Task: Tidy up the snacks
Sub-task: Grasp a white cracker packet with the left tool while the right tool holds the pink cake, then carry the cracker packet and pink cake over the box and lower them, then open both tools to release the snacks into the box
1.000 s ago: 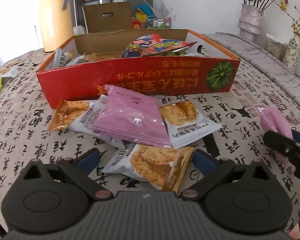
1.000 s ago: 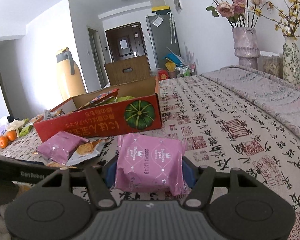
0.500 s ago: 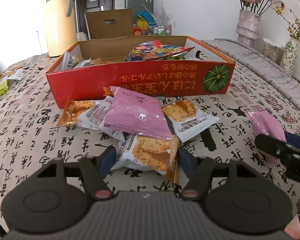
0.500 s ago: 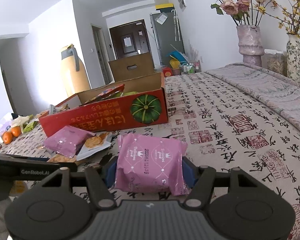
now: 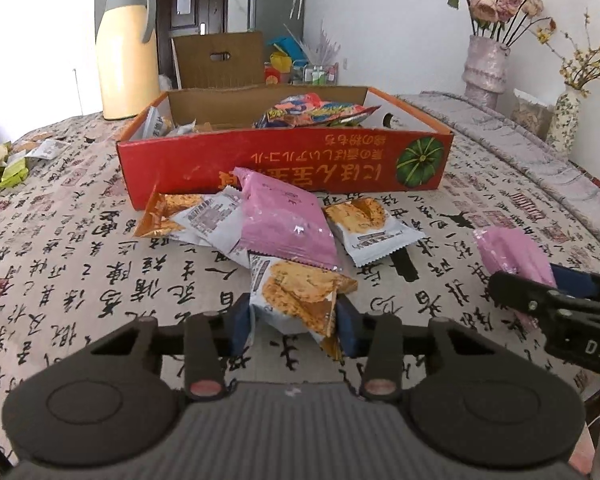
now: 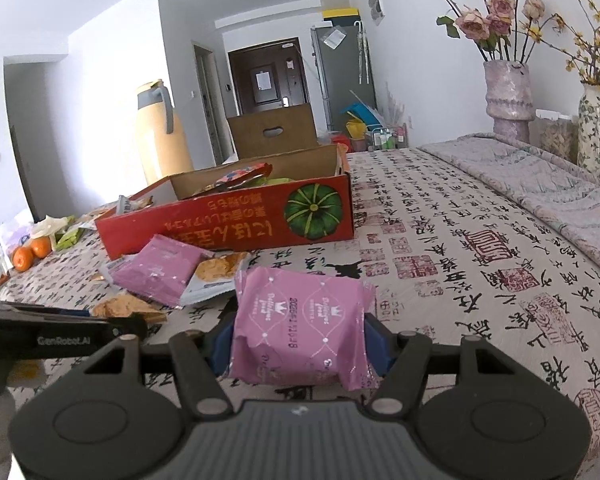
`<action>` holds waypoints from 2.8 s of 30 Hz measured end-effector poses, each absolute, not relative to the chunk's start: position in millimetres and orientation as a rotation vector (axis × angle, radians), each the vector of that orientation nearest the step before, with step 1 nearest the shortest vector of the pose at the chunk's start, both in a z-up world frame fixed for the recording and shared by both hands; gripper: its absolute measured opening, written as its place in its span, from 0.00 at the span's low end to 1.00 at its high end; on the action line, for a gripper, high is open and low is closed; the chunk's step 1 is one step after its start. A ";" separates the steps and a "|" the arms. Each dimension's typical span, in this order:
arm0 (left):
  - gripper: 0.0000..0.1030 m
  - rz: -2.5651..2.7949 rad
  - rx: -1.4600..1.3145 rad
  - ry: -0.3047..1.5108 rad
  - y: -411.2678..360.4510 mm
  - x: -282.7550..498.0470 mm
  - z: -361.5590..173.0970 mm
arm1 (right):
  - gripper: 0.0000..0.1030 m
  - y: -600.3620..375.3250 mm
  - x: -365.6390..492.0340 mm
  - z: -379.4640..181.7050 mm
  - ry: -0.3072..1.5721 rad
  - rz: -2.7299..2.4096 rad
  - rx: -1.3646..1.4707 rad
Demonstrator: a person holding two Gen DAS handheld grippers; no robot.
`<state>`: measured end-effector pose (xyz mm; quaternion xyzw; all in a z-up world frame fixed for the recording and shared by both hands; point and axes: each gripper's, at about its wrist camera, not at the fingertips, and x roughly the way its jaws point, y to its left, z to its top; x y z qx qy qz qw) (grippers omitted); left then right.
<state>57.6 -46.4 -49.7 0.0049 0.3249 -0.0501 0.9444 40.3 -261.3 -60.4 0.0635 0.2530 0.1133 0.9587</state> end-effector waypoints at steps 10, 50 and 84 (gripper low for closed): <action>0.41 -0.103 0.006 0.567 -38.8 39.1 -27.4 | 0.62 -249.4 34.2 -48.1 0.482 0.243 0.101; 0.41 0.019 0.019 0.337 -16.5 170.0 64.1 | 0.62 -211.4 193.9 26.3 0.331 0.232 0.026; 1.00 0.133 -0.059 0.368 8.8 229.8 20.6 | 1.00 -209.9 254.5 -6.2 0.409 0.218 0.081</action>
